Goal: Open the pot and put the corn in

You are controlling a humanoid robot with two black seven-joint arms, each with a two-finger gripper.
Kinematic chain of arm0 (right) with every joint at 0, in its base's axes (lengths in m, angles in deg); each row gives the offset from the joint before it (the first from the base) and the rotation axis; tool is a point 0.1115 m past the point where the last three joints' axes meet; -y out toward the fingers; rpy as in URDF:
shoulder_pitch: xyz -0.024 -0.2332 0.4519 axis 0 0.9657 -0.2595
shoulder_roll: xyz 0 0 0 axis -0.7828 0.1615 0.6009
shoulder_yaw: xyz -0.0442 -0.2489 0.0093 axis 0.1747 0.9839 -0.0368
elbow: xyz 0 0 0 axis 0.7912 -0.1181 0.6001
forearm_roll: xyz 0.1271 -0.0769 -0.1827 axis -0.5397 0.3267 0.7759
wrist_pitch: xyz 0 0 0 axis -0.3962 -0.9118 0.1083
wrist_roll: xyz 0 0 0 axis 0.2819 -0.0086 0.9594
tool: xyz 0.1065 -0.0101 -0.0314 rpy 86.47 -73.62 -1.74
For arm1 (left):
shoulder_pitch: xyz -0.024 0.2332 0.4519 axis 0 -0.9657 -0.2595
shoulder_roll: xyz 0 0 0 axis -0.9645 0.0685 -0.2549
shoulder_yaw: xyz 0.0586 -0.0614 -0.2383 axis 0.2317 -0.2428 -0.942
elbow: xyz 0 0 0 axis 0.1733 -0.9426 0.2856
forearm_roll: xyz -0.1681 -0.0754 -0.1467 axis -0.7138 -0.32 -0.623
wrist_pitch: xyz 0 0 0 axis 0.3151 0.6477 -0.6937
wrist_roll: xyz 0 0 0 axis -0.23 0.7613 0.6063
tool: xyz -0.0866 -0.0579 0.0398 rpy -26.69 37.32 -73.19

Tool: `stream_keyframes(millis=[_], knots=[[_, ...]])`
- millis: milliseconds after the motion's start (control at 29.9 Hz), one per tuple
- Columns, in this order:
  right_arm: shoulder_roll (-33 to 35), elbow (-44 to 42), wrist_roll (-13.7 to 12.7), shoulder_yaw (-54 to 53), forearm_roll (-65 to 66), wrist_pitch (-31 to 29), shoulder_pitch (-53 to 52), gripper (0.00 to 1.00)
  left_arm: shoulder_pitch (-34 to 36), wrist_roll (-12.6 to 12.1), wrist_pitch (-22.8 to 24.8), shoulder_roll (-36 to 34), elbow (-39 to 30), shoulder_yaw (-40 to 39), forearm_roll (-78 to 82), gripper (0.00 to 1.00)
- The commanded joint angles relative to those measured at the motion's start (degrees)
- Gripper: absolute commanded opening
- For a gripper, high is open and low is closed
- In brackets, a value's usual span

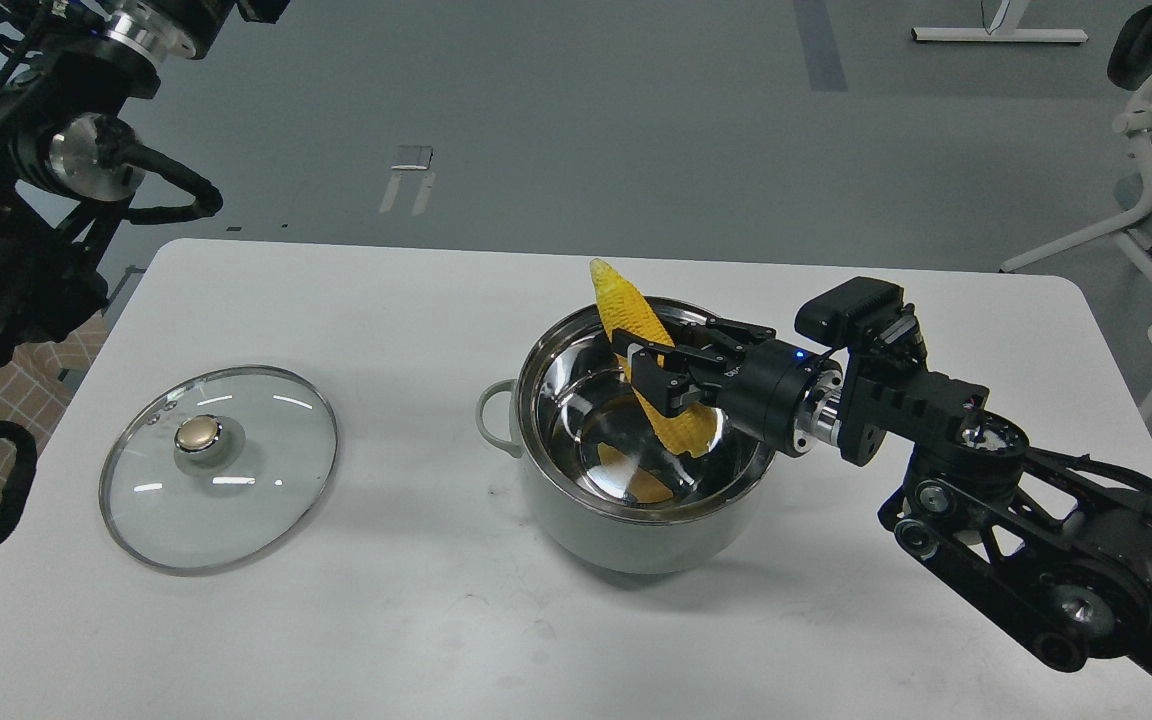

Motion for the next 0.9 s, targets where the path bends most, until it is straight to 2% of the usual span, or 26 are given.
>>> stream_keyframes(millis=[0, 201, 267, 301, 468, 568, 669, 869], knots=[[0.0, 0.2, 0.1, 0.0, -0.1, 0.0, 0.0, 0.66, 0.3, -0.1, 0.0, 0.1, 0.0, 0.0, 0.0, 0.98], [0.4, 0.7, 0.3, -0.5, -0.3, 0.3, -0.5, 0.70, 0.4, -0.2, 0.0, 0.1, 0.0, 0.0, 0.0, 0.98], [0.4, 0.7, 0.4, -1.2, -0.4, 0.6, -0.8, 0.93, 0.4, -0.2, 0.0, 0.2, 0.0, 0.0, 0.0, 0.98], [0.4, 0.8, 0.4, -3.1, -0.5, 0.7, -0.9, 0.99, 0.4, -0.2, 0.0, 0.1, 0.0, -0.1, 0.0, 0.98], [-0.6, 0.9, 0.5, -14.3, -1.0, 0.6, -1.8, 1.00, 0.3, 0.0, 0.1, -0.4, 0.0, -0.1, 0.0, 0.98], [-3.6, 0.2, 0.6, -24.1, -3.1, 0.4, -2.4, 1.00, 0.3, 0.1, 0.3, -0.7, 0.0, -0.6, -0.5, 0.98], [-6.0, -0.5, 0.5, -30.4, -8.5, 0.4, -3.5, 1.00, 0.2, 0.2, 0.4, -1.1, 0.0, -1.1, -1.1, 0.98], [-6.4, -8.4, 0.5, -38.1, -25.1, 0.9, -8.7, 1.00, -1.1, -0.2, 0.4, -2.6, 0.1, -7.3, -2.6, 0.98]])
